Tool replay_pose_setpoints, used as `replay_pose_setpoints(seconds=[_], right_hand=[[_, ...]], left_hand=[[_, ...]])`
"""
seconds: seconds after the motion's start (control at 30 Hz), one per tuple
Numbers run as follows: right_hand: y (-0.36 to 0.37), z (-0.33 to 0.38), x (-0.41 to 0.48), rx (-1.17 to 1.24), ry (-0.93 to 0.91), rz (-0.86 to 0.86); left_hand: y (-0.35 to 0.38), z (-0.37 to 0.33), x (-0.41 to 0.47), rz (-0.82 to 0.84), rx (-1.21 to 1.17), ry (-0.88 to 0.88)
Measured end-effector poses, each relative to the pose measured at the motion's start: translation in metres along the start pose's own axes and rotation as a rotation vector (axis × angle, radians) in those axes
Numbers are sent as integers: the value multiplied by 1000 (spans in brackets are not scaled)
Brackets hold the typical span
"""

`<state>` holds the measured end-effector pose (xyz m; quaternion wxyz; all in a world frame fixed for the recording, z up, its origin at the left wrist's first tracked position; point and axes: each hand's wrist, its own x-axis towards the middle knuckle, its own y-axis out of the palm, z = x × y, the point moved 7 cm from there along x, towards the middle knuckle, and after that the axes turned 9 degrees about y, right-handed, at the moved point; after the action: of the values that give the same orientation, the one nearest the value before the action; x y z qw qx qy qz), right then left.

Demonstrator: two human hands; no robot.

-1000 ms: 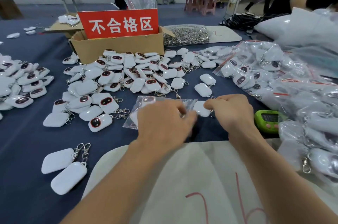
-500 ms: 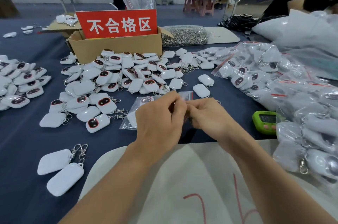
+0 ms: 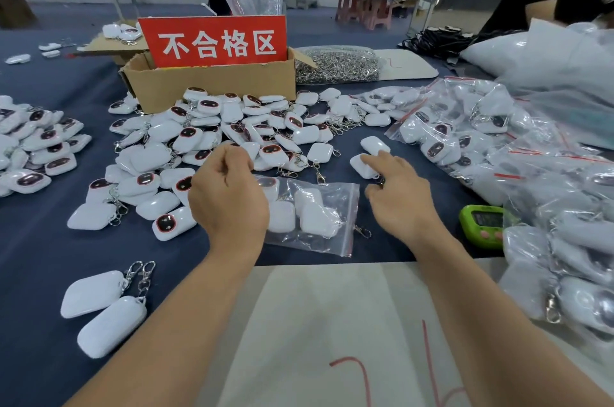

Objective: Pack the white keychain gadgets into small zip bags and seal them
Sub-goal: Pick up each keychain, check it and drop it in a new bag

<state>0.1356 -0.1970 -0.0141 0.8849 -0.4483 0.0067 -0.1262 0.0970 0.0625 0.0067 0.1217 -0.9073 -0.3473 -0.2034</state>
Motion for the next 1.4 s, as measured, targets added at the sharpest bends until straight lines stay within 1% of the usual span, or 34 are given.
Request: replay_pose_setpoints(seconds=[0.07,0.1,0.13,0.17,0.23,0.27,0.3,0.4,0.47,0.5,0.57,0.63,0.7,0.73,0.77,0.8,0.83,0.87,0.9,0.93,0.97,1.0,1.03,1.1,1.17,1.2,1.23,1.27,1.33,1.4], right_hand=[[-16,-6,-3,171,101,-109],[-22,-10,-6,183,139,-141],[-26,-11,-10,165,156,-128],[-26,-11,-16,142,155,-86],[-22,-6,-31,101,111,16],[-19,-2,-38,90,82,64],[-16,0,-41,92,64,110],[-9,9,-44,67,10,273],[-8,13,-47,23,-33,390],[-9,15,-50,16,-50,447],[-7,18,-57,23,-85,562],[-2,27,-64,17,-133,628],[7,37,-69,-71,-205,628],[12,42,-71,-109,-250,620],[15,45,-72,-97,-282,623],[15,46,-71,-11,-275,634],[9,42,-67,137,-223,622],[-1,31,-57,293,-133,532],[-15,12,-43,417,-5,355],[-30,-11,-30,488,123,134],[-42,-31,-21,493,226,-64],[-48,-41,-16,454,268,-180],[-45,-40,-12,399,248,-208],[-28,-22,-4,298,122,-97],[-6,-5,-2,100,-11,48],[2,0,-3,-3,-47,98],[6,1,-3,-64,-55,118],[6,0,-3,-69,-39,115],[1,-6,-5,-23,13,71],[-4,-8,-7,-73,36,35]], left_hand=[[0,0,0,16,6,-2],[1,-4,-1,48,4,28],[5,-10,-4,121,33,99],[12,-18,-9,236,139,226],[33,-35,-33,497,461,497],[44,-38,-46,596,592,568],[52,-40,-55,665,676,603],[65,-41,-70,768,784,677],[68,-40,-72,822,780,696],[67,-41,-70,822,745,667],[62,-46,-67,759,591,590],[54,-50,-64,670,404,536],[50,-54,-66,649,293,557],[49,-55,-67,652,279,570],[47,-54,-67,634,288,566],[43,-53,-63,580,301,547],[38,-52,-57,498,300,510],[31,-50,-51,408,283,454],[25,-47,-45,329,252,392],[20,-43,-39,267,215,341],[17,-39,-34,216,180,298],[13,-34,-29,168,148,254],[9,-28,-24,123,122,201],[4,-18,-14,58,91,105],[0,-8,-6,18,68,35],[-2,-4,-3,0,51,11],[-3,-1,0,-14,34,-7],[-4,1,2,-25,21,-23],[-7,6,4,-48,-2,-60],[-8,10,7,-66,-35,-96]])
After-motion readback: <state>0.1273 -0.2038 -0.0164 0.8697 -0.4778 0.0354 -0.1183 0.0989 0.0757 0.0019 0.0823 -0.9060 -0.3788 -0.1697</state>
